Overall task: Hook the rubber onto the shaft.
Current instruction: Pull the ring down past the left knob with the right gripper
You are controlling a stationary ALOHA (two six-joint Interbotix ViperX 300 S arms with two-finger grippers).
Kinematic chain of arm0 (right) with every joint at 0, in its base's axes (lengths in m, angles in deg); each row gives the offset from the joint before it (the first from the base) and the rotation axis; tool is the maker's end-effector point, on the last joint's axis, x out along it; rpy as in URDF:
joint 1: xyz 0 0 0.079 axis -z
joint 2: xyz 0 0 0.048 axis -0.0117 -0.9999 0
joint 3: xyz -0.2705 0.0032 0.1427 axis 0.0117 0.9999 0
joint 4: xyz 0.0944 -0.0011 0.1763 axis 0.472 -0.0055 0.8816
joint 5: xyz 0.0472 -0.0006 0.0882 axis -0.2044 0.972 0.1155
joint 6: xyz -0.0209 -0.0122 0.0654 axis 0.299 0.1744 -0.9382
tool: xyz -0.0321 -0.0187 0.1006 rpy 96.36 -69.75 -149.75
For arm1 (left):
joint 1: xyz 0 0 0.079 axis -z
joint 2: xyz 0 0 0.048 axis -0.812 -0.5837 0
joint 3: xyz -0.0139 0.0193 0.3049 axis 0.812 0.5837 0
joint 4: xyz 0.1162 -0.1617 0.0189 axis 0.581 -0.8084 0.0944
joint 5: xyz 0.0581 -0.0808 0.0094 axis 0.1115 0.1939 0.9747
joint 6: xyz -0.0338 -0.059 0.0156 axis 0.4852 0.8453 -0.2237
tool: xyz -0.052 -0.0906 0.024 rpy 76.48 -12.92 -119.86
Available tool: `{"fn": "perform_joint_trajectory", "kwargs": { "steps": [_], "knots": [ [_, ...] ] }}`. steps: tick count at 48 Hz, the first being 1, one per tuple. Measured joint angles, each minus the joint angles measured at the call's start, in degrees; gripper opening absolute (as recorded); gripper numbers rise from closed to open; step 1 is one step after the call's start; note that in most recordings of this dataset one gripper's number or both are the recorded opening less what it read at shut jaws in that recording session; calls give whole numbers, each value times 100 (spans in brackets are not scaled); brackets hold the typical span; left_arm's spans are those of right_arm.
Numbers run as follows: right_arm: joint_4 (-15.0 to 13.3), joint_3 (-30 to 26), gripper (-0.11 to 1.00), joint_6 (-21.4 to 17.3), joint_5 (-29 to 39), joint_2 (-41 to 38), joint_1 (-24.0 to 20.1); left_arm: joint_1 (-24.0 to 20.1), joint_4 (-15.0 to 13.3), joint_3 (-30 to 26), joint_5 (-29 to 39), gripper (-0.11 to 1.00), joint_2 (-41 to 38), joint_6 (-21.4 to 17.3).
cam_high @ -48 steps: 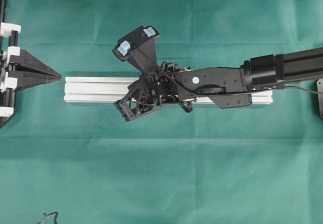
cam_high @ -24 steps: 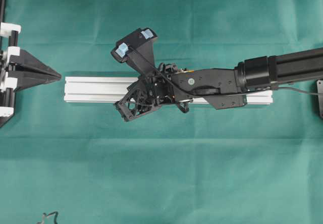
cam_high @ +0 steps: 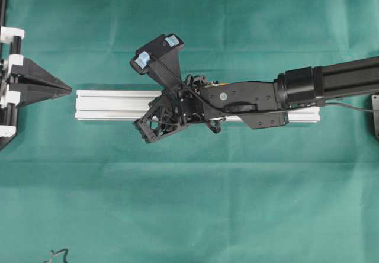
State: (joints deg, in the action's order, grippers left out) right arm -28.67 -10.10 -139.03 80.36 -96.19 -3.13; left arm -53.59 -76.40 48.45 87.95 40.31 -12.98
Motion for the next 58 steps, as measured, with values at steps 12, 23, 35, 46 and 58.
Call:
{"fn": "perform_joint_trajectory", "kwargs": {
  "steps": [12,23,35,46,58],
  "knots": [
    [0,-18,7,0,-18,-26,0,-9,-9,0,0,0,0,0],
    [0,-9,7,0,-18,-26,0,-9,0,0,0,0,0,0],
    [9,18,7,9,-18,-26,-9,-9,0,0,0,0,0,0],
    [70,44,7,9,-18,-26,-62,0,0,0,-9,0,0,0],
    [220,158,7,18,-9,-26,-167,-9,0,0,0,0,0,0]
  ]
}}
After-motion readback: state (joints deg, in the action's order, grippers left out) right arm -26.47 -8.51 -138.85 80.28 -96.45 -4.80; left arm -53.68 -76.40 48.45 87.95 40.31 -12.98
